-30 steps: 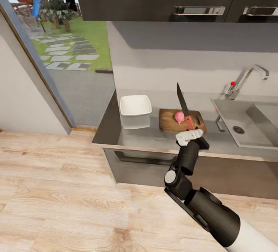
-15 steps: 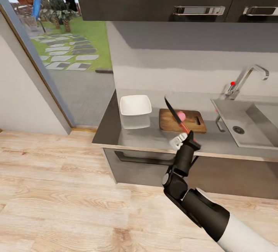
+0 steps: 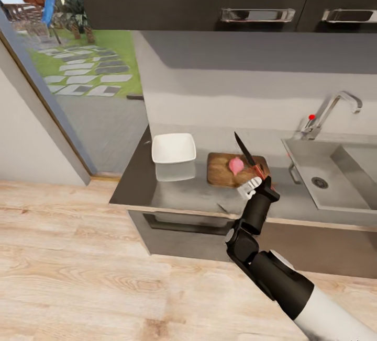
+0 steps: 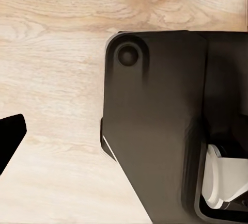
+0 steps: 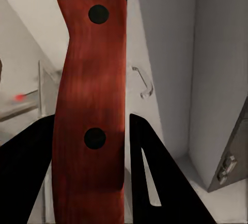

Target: In the kitchen, take the Vidalia onion out of the sink, dice it on the chopping board with the paring knife, put the diced onion into the bowl on the countertop, then place both the paring knife and the chopping board into the sink.

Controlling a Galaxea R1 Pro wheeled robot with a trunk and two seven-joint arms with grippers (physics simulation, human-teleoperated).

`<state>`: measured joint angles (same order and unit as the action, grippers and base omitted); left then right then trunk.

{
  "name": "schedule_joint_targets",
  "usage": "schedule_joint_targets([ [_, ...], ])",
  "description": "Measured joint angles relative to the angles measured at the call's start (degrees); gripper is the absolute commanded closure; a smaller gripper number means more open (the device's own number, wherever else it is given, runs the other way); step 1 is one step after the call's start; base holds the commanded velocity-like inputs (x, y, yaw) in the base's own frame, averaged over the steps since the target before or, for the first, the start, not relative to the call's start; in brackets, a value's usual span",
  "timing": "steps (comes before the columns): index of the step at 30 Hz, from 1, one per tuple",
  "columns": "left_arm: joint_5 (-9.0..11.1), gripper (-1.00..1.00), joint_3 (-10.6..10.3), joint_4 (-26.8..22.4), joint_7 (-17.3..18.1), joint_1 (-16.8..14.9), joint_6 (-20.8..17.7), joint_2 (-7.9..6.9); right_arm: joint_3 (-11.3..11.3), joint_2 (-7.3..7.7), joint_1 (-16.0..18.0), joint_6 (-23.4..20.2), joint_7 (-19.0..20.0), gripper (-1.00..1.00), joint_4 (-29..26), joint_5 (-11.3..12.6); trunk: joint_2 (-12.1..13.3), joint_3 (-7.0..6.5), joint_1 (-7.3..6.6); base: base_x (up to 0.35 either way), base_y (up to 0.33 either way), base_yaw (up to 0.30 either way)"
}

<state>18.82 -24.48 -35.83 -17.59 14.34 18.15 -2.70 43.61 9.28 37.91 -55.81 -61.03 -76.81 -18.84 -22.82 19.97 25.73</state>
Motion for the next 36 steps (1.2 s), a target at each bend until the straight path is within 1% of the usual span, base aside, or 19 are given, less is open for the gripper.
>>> schedule_joint_targets([
  [2,0.0,-1.0,0.0,0.0,0.03,0.0,-0.01,-0.02,-0.55,0.0,0.0,0.03,-0.02,1.0,-0.34,0.03,0.0,0.0,0.0,0.216,-0.229,0.0],
  [6,0.0,-1.0,0.0,0.03,0.01,0.0,0.04,-0.02,-0.72,0.02,0.0,0.25,0.2,1.0,-0.47,0.17,0.0,0.0,0.0,0.192,-0.2,0.0],
  [8,0.0,-1.0,-0.01,0.04,0.0,0.0,0.05,-0.02,-0.7,-0.02,0.0,1.09,0.17,1.0,-0.33,0.38,0.0,0.0,0.01,0.131,-0.135,0.0],
  [11,0.02,-1.0,-0.01,0.07,0.0,0.0,0.05,-0.02,-0.67,-0.16,0.0,4.22,-0.06,1.0,0.06,0.66,0.0,0.0,0.01,0.102,-0.106,0.0],
  [13,0.01,-1.0,0.0,0.07,-0.01,0.0,0.05,-0.02,-0.67,-0.31,0.0,4.99,-0.16,1.0,0.16,0.71,0.0,0.0,0.01,0.093,-0.098,0.0],
  [25,0.02,-1.0,-0.05,0.05,0.01,0.01,0.06,-0.02,-0.49,-0.65,0.01,5.54,-0.46,1.0,0.96,0.8,0.0,0.85,0.02,0.066,-0.069,0.051],
  [29,0.03,-1.0,-0.06,0.07,0.01,0.01,0.06,-0.02,1.18,-1.65,0.0,5.55,-0.53,1.0,3.21,0.79,0.0,1.21,0.03,0.004,-0.004,0.089],
  [30,0.03,-1.0,-0.05,0.07,0.01,0.01,0.06,-0.02,2.17,-1.97,0.0,5.64,-0.62,1.0,4.29,0.77,0.01,1.31,0.03,0.001,-0.001,0.103],
  [31,0.02,-1.0,-0.05,0.07,0.01,0.01,0.06,-0.02,2.49,-2.06,0.0,5.62,-0.71,1.0,4.63,0.69,0.0,1.39,0.03,0.001,-0.001,0.107],
  [36,0.03,-1.0,-0.06,0.07,0.03,0.01,0.06,-0.02,3.03,-2.27,0.0,5.67,-1.25,1.0,5.17,0.64,0.0,1.69,0.02,0.0,0.0,0.081],
])
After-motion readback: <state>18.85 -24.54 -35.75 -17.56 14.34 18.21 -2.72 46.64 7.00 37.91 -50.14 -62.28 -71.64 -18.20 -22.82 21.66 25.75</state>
